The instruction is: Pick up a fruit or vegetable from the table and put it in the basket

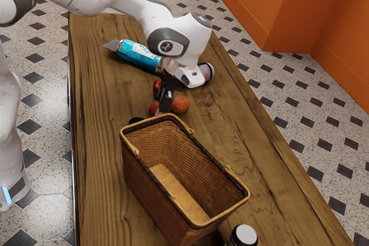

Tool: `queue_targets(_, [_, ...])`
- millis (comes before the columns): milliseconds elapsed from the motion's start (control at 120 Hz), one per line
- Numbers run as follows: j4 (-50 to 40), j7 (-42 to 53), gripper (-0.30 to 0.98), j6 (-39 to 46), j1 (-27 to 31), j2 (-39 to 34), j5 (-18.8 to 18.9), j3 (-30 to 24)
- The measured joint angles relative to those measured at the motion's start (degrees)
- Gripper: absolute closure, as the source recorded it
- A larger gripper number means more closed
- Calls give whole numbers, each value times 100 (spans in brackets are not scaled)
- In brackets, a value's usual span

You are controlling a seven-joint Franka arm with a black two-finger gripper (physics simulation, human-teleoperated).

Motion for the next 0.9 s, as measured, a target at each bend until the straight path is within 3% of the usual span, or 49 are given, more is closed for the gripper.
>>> queue_targets(767, [-126,-6,0,167,-1,135,-3,6])
queue_targets(900, [-141,-9,22,170,-1,135,-2,12])
